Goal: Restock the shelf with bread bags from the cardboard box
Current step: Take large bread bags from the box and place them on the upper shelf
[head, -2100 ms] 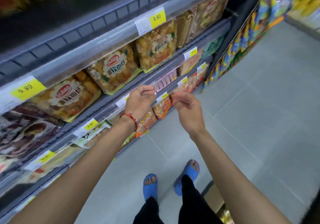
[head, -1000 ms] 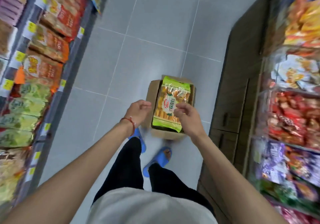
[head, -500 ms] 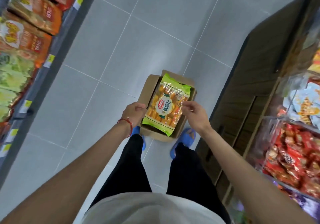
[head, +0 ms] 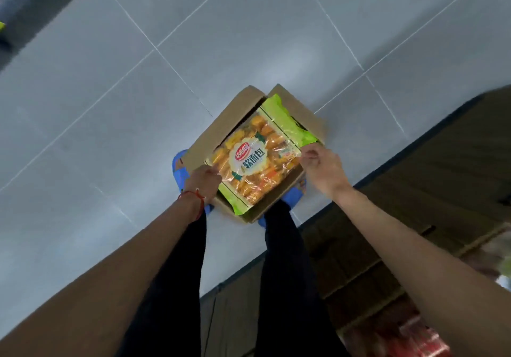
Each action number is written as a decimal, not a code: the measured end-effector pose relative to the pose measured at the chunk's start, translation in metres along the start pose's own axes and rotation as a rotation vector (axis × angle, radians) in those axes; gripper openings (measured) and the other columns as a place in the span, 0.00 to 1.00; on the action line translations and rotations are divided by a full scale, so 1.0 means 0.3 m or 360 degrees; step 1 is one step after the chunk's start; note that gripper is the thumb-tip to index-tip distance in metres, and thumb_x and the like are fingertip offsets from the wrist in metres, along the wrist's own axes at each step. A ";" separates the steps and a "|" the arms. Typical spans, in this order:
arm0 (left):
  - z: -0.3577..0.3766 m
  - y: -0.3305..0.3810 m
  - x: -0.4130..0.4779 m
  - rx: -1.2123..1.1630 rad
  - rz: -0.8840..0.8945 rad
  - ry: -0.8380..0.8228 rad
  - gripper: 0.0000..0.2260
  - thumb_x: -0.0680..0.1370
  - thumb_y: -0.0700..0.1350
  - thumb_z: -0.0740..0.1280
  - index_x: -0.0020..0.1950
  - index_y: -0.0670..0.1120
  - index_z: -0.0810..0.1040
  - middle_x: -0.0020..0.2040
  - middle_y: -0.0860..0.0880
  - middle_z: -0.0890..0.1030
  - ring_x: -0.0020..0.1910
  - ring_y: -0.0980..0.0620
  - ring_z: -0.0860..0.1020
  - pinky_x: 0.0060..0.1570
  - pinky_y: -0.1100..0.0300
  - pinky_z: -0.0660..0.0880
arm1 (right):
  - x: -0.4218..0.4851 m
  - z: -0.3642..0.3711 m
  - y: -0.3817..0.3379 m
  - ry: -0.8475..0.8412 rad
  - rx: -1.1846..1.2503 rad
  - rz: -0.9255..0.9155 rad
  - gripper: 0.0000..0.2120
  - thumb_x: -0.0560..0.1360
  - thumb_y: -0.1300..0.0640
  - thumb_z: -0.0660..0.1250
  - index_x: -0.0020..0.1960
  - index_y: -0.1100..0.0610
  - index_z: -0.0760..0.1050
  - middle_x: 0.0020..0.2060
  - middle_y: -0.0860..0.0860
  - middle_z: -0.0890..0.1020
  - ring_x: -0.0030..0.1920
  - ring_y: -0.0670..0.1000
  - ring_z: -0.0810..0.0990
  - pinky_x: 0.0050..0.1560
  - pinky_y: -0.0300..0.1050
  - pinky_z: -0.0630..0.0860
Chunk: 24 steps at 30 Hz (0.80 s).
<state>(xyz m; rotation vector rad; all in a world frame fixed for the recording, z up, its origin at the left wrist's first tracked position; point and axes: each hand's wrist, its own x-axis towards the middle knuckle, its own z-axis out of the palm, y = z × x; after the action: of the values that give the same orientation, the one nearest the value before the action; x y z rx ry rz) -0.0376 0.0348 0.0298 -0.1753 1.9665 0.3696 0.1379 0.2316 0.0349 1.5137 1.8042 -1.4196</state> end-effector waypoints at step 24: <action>0.421 -0.285 0.420 -0.1312 -0.0486 0.0248 0.49 0.62 0.62 0.79 0.77 0.57 0.57 0.76 0.45 0.67 0.72 0.39 0.68 0.66 0.34 0.67 | 0.509 0.245 0.220 -0.0112 -0.0167 -0.0238 0.41 0.66 0.31 0.71 0.75 0.43 0.66 0.66 0.47 0.79 0.64 0.53 0.79 0.65 0.61 0.77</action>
<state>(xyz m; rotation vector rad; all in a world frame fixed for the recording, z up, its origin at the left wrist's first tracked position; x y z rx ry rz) 0.0441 0.0022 -0.1474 -1.0396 1.7903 0.9660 0.1229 0.2379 -0.1462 1.2851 1.9509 -1.4029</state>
